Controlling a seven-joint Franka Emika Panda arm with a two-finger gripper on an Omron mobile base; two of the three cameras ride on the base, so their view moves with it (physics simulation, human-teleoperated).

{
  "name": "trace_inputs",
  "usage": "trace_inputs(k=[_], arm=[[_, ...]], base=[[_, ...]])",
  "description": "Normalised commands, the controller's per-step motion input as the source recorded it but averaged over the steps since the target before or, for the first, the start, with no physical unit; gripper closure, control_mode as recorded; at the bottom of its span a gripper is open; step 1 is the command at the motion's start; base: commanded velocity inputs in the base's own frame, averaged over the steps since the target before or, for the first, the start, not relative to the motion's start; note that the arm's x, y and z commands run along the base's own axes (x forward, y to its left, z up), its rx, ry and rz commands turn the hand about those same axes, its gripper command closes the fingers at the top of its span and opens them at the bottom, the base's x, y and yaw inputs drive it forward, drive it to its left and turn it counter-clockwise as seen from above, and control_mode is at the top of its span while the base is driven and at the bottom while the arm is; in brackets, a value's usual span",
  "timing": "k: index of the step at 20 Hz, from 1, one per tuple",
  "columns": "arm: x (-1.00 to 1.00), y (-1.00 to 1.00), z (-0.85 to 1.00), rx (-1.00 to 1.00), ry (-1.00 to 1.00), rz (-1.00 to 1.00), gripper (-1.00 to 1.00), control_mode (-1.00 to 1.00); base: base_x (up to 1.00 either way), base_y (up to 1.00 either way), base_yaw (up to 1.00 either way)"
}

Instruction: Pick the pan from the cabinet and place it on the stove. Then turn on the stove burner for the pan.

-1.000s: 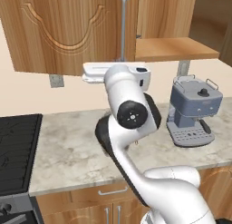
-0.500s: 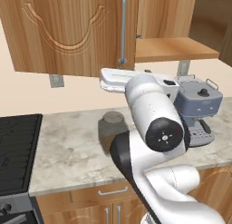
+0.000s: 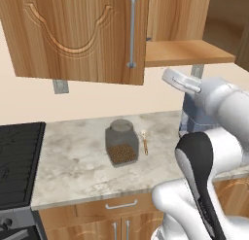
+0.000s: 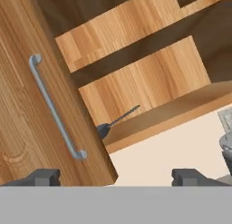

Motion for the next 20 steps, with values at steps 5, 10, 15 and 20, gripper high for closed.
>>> trace_inputs(k=[5,10,15,20], arm=[[0.25,-0.58,0.00,0.28,0.24,0.20,-1.00,-1.00],[0.60,-0.13,0.00,0.26,0.24,0.19,-1.00,-1.00],[0.49,-0.01,-0.03,0.24,0.17,0.12,-1.00,-1.00],[0.35,0.02,-0.08,0.19,0.08,0.10,-1.00,-1.00]], base=[[0.00,0.00,0.00],[0.00,0.00,0.00],[0.00,0.00,0.00],[0.00,0.00,0.00]])
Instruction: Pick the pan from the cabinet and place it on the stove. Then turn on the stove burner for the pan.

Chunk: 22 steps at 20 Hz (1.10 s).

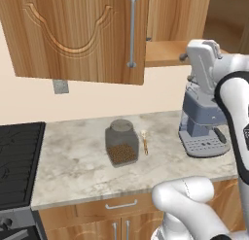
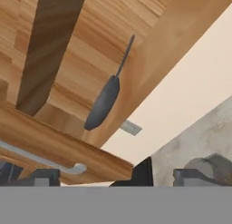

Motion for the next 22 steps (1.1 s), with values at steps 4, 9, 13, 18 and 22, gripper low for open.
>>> trace_inputs(k=[4,9,13,18,22], arm=[[0.66,0.10,0.00,0.20,0.16,0.11,-1.00,-1.00],[0.61,0.11,-0.02,0.20,0.14,0.11,-1.00,-1.00],[0.45,0.23,-0.09,0.20,0.10,0.11,-1.00,-1.00],[0.40,0.35,-0.12,0.19,0.10,0.10,-1.00,-1.00],[0.31,0.42,-0.14,0.17,0.09,0.11,-1.00,-1.00]], base=[[0.00,0.00,0.00],[0.00,0.00,0.00],[0.00,0.00,0.00],[0.00,0.00,0.00],[0.00,0.00,0.00]])
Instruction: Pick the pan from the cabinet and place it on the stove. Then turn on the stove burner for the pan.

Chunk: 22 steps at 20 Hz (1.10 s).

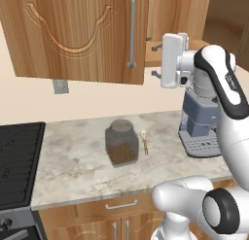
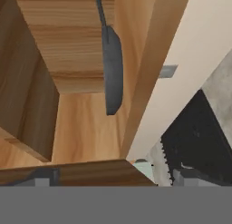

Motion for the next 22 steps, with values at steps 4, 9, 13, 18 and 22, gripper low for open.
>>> trace_inputs(k=[4,9,13,18,22], arm=[[0.21,0.54,-0.11,0.10,0.07,0.14,-1.00,-1.00],[-0.04,0.74,0.00,0.00,0.06,0.20,-1.00,-1.00],[-0.61,0.75,0.00,0.00,0.02,0.23,-1.00,-1.00],[-0.95,0.69,0.00,0.00,0.00,0.24,-1.00,-1.00],[-0.99,0.76,0.00,0.00,0.00,0.21,-1.00,-1.00]], base=[[0.00,0.00,0.00],[0.00,0.00,0.00],[0.00,0.00,0.00],[0.00,0.00,0.00],[0.00,0.00,0.00]])
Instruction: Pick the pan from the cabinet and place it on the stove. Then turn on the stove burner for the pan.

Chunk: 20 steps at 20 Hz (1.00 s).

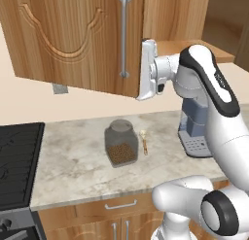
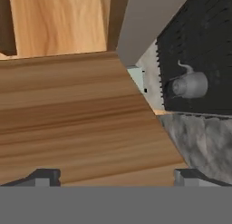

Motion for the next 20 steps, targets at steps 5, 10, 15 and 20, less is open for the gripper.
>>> trace_inputs(k=[5,10,15,20], arm=[[-0.93,0.93,0.00,0.00,0.00,0.14,-1.00,-1.00],[-0.72,1.00,0.00,0.00,0.00,0.08,-1.00,-1.00],[-0.57,1.00,0.00,0.00,0.00,0.05,-1.00,-1.00],[-0.46,1.00,-0.02,0.00,0.00,0.05,-1.00,-1.00]], base=[[0.00,0.00,0.00],[0.00,0.00,0.00],[0.00,0.00,0.00],[0.00,0.00,0.00]])
